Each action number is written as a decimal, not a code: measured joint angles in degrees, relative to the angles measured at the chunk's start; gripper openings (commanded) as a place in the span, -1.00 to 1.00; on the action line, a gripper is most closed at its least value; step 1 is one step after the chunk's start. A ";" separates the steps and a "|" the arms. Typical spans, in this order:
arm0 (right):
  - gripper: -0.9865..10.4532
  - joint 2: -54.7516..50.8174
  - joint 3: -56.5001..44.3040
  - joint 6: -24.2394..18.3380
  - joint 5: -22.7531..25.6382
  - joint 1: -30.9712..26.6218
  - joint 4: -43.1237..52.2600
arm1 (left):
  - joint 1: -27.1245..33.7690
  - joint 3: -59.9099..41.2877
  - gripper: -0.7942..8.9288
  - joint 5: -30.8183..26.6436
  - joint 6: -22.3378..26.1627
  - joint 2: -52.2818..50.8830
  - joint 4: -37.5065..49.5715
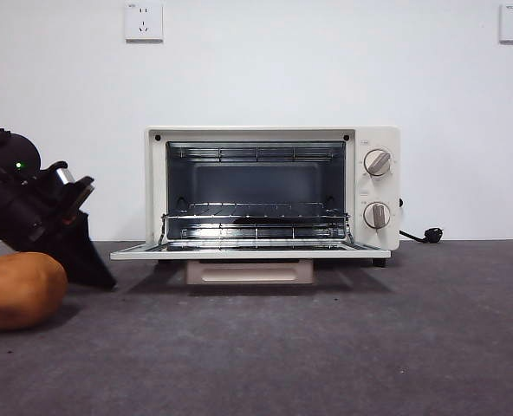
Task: Take the eggplant from the table,put the eggplant in the oven
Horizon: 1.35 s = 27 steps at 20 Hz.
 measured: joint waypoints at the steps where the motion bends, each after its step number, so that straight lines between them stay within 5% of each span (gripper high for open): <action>1: -0.84 0.00 0.00 0.00 0.00 0.00 0.00 | 0.00 0.00 -0.85 0.96 -0.46 0.02 0.98; 17: -0.84 0.00 0.00 0.00 0.02 0.00 0.00 | 0.57 -0.20 -0.85 10.78 -6.14 0.63 8.61; 27: -0.84 0.02 0.00 0.00 0.02 0.00 -0.02 | 0.59 -0.28 -0.85 15.50 -14.40 0.63 17.88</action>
